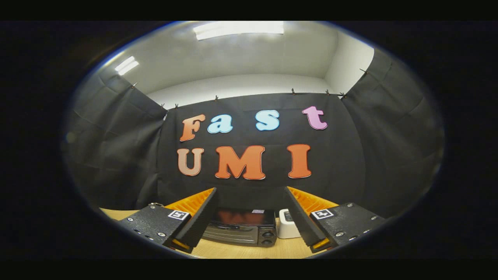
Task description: Open the toaster oven, put the food inside, and close the toaster oven door.
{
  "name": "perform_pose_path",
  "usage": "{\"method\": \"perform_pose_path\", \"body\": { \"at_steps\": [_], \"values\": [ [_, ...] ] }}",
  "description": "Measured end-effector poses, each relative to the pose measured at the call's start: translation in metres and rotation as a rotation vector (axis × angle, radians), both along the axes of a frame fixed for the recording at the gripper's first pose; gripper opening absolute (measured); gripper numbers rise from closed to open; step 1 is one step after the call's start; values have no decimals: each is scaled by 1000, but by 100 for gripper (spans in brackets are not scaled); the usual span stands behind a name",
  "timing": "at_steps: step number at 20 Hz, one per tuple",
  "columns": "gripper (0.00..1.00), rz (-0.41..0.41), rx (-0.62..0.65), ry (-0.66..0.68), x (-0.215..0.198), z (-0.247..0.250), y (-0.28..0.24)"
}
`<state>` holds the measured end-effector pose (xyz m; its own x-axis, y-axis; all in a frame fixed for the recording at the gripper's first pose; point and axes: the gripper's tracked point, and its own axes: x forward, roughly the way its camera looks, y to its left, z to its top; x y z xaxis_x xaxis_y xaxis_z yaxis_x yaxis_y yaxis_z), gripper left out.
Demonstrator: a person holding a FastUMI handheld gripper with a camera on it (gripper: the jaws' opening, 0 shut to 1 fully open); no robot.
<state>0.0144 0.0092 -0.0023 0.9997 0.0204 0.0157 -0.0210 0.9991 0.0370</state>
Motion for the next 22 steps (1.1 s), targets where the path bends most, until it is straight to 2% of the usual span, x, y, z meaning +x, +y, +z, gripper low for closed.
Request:
{"method": "perform_pose_path", "body": {
  "at_steps": [4, 12, 22],
  "values": [
    [98, 3, 7, 31, 7, -21, 4],
    [98, 0, -11, 149, 36, -93, 14],
    [98, 37, 11, 348, 114, -199, 79]
  ]
}}
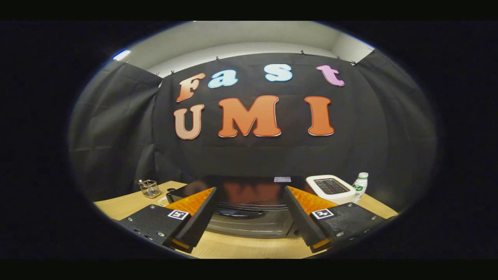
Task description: Open the toaster oven, put the food inside, and close the toaster oven door.
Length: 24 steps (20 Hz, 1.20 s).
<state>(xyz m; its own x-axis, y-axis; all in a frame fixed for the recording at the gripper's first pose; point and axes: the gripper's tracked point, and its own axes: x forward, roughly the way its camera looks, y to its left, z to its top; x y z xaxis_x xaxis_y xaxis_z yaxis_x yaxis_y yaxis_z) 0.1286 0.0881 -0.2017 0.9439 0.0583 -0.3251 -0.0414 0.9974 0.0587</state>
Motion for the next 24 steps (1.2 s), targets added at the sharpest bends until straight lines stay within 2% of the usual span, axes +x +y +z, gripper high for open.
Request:
{"method": "perform_pose_path", "body": {
  "at_steps": [5, 7, 9, 12, 13, 18, 21, 24],
  "values": [
    [99, -29, -36, 85, 26, -46, 12],
    [99, -35, -80, 62, 31, -44, 13],
    [98, -27, -64, 73, 25, -46, 19],
    [93, -12, -57, 51, 14, -45, 29],
    [88, -16, -31, 37, 12, -43, 31],
    [68, 46, 9, 75, -29, -43, 42],
    [67, 73, 32, 110, -61, -46, 44],
    [67, 79, 56, 290, -107, -84, 44]
  ]
}}
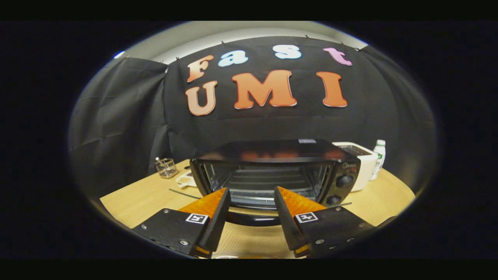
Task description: Open the toaster oven, put the food inside, and close the toaster oven door.
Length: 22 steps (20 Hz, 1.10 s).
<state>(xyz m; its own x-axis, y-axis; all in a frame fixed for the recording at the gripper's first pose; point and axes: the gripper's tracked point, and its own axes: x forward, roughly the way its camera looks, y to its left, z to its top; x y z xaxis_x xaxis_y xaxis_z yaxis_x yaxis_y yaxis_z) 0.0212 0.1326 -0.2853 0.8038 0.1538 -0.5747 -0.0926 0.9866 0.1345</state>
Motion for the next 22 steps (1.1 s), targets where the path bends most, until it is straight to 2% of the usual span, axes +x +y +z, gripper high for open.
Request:
{"method": "perform_pose_path", "body": {
  "at_steps": [4, 8, 13, 17, 20, 21, 22],
  "values": [
    [67, 27, 29, 119, -33, -31, 3],
    [66, 38, -29, 144, -41, -49, -7],
    [66, 25, -18, 225, -57, -77, -15],
    [66, 0, 31, 228, -57, -71, -18],
    [66, -36, 36, 243, -74, -53, -24],
    [70, -43, 29, 239, -83, -46, -25],
    [80, -49, 24, 231, -92, -39, -25]
  ]
}}
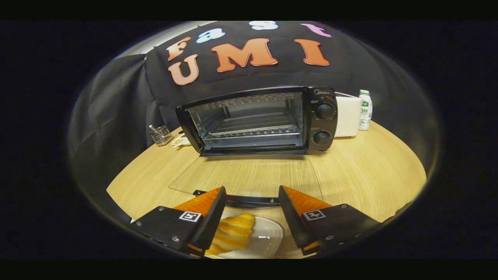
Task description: Open the toaster oven, put the food inside, and close the toaster oven door.
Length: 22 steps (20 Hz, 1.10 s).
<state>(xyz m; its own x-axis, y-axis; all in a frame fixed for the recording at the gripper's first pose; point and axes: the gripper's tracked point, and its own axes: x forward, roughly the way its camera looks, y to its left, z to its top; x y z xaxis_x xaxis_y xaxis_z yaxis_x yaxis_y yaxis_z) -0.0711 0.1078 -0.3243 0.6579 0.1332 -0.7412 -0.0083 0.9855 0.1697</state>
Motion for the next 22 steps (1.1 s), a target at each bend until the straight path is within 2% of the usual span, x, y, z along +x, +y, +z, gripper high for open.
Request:
{"method": "perform_pose_path", "body": {
  "at_steps": [4, 6, 13, 15, 19, 20, 22],
  "values": [
    [96, 8, -11, 19, -44, 13, 18],
    [98, 15, 5, 31, -62, 16, 33],
    [99, -47, -55, 93, -103, -5, 46],
    [99, -44, -95, 110, -111, -16, 46],
    [100, -44, -99, 113, -114, -23, 46],
    [96, -40, -95, 120, -115, -26, 46],
    [80, -43, -59, 127, -116, -26, 47]
  ]
}}
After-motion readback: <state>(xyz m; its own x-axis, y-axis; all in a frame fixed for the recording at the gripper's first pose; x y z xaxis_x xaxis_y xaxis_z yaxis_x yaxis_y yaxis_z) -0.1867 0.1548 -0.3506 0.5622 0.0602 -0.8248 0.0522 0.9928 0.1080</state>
